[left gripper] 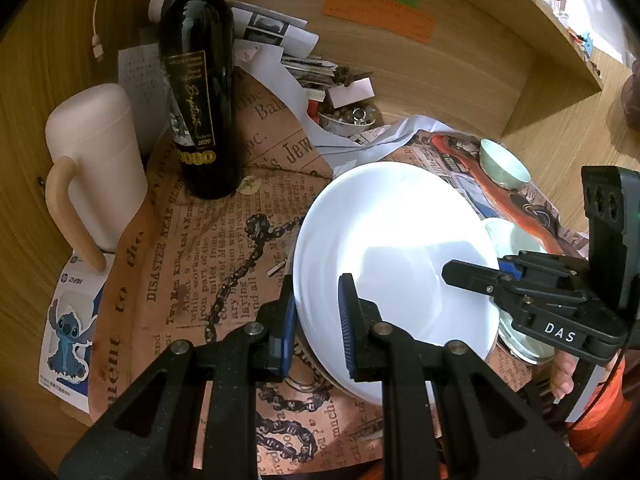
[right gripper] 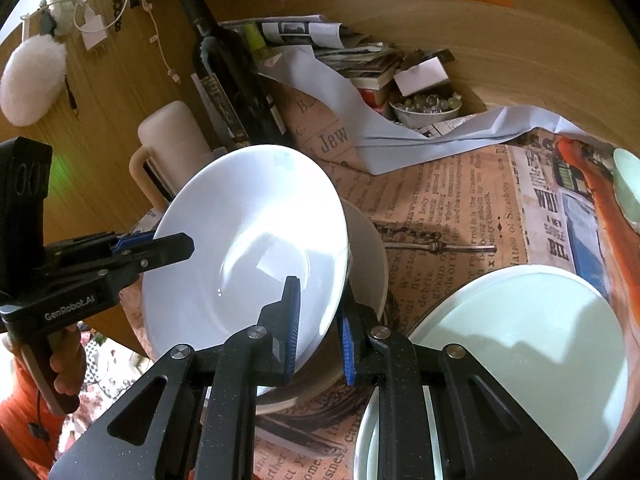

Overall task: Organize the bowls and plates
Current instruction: 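Lower the dotted bowl into the beige bowl and open the left gripper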

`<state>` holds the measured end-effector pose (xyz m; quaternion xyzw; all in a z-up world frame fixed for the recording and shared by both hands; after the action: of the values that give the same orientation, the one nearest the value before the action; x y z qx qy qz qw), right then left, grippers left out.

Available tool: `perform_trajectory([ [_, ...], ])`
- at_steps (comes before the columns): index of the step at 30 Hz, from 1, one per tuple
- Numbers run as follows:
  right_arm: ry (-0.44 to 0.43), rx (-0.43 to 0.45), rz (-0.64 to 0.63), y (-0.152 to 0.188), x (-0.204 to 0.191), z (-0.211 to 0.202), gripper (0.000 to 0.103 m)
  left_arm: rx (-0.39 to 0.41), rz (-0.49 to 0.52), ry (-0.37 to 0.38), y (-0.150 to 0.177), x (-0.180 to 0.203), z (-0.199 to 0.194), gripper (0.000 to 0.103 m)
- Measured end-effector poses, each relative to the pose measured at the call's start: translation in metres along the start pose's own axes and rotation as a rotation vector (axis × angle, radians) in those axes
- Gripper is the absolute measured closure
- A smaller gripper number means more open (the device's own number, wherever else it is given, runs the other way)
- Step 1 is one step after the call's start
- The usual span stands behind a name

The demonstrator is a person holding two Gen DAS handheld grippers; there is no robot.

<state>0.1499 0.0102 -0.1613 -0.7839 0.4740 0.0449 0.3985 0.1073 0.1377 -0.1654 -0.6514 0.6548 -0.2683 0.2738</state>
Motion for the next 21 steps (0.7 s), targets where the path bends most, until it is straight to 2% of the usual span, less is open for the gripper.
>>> perform_trajectory([
  [7, 0.009, -0.005, -0.024, 0.001, -0.002, 0.005, 0.086, -0.008, 0.036, -0.048, -0.001, -0.002, 0.006, 0.084],
  [17, 0.079, 0.027, -0.097, 0.002, -0.005, 0.007, 0.085, -0.075, 0.026, -0.020, 0.010, -0.006, 0.026, 0.084],
  [18, 0.090, 0.029, -0.112, 0.002, -0.006, 0.007, 0.084, -0.076, 0.026, -0.019, 0.010, -0.006, 0.026, 0.084],
  [21, 0.129, 0.044, -0.172, 0.003, -0.011, 0.005, 0.071, -0.080, 0.024, -0.008, 0.011, -0.005, 0.028, 0.084],
])
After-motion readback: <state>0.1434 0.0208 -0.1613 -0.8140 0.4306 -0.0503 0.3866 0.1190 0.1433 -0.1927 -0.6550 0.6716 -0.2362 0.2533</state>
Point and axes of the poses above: each gripper's, at about its wrist camera, not at the fingertips, and z roughly the way its jaws point, x to its right, y to its underside, the point moved 6 cm from there along z, roughly the way its jaws point, and after that the axes turned 13 degrees about z, right-handed, at the moved point
